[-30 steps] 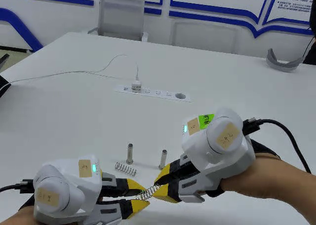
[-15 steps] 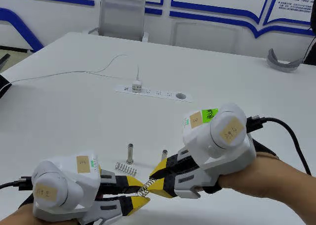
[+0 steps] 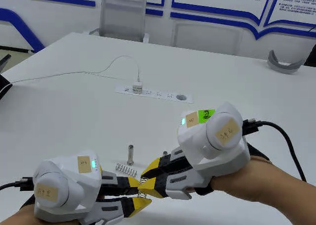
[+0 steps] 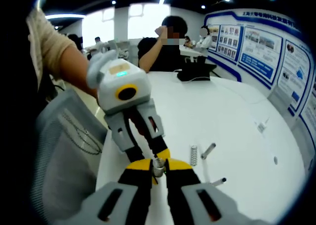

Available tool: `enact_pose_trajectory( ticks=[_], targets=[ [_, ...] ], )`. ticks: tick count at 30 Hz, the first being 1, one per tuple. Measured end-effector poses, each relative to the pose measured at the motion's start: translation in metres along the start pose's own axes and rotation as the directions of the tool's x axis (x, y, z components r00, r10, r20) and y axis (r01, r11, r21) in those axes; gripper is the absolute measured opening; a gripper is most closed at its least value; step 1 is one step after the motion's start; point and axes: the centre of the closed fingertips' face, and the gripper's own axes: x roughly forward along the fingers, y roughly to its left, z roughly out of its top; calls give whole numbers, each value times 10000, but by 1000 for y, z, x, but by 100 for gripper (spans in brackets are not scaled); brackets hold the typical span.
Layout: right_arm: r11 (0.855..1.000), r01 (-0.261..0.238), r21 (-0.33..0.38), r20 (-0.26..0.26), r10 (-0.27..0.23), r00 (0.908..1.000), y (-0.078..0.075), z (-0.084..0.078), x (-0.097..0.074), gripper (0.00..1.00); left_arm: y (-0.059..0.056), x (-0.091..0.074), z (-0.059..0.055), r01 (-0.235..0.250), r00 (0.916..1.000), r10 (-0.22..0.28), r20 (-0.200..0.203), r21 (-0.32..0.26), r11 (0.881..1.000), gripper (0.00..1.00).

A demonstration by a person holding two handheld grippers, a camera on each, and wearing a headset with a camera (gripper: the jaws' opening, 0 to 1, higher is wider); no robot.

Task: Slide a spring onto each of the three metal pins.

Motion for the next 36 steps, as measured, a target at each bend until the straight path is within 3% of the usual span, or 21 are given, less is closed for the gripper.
enact_pose_trajectory(
  ticks=[17, 36],
  targets=[
    [9996, 268, -71, -16, -268, 9996, -5, -1, -1, 12, 1, 1, 3, -71, 9998, 74, 166, -227, 9997, 16],
    [9959, 858, 297, 104, -861, 9962, -29, -4, -15, 12, 25, -19, -9, -1001, 9946, 1026, 152, -1196, 9878, 47]
  ],
)
